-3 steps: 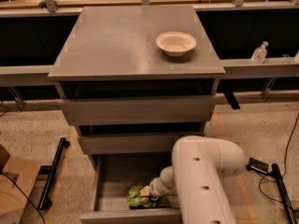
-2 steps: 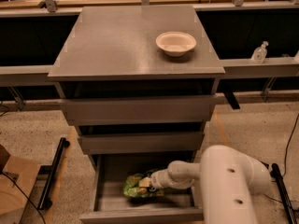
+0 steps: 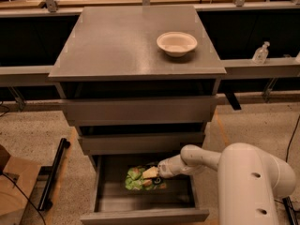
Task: Pick green rice chip bag from bottom drawer and place on counter
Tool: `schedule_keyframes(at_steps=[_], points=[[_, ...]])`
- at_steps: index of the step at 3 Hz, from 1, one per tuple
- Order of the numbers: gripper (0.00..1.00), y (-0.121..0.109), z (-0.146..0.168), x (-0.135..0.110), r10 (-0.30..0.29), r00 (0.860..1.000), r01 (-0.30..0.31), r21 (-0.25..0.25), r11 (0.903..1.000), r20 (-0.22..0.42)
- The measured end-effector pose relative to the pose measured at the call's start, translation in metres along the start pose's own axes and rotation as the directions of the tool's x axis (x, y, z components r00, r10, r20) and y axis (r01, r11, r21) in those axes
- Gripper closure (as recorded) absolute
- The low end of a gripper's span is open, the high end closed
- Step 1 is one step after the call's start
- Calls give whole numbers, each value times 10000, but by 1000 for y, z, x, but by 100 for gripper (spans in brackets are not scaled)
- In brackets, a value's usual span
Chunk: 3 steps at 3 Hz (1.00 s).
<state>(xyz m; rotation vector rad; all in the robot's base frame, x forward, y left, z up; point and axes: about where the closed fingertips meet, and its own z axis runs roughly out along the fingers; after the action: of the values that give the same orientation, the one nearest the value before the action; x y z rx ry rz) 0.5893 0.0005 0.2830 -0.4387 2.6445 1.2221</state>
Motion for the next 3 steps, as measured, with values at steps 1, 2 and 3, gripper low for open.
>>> schedule_keyframes(at_steps=[1,2,3], points=[[100,23,-38,39,333,9833,-396,-316,9987,-1791],[100,47,-95,78,991,9534,-1117,-283,9933,-2851],[100,69,-173,95,1490,9460,-1445,369,9888,-2881]])
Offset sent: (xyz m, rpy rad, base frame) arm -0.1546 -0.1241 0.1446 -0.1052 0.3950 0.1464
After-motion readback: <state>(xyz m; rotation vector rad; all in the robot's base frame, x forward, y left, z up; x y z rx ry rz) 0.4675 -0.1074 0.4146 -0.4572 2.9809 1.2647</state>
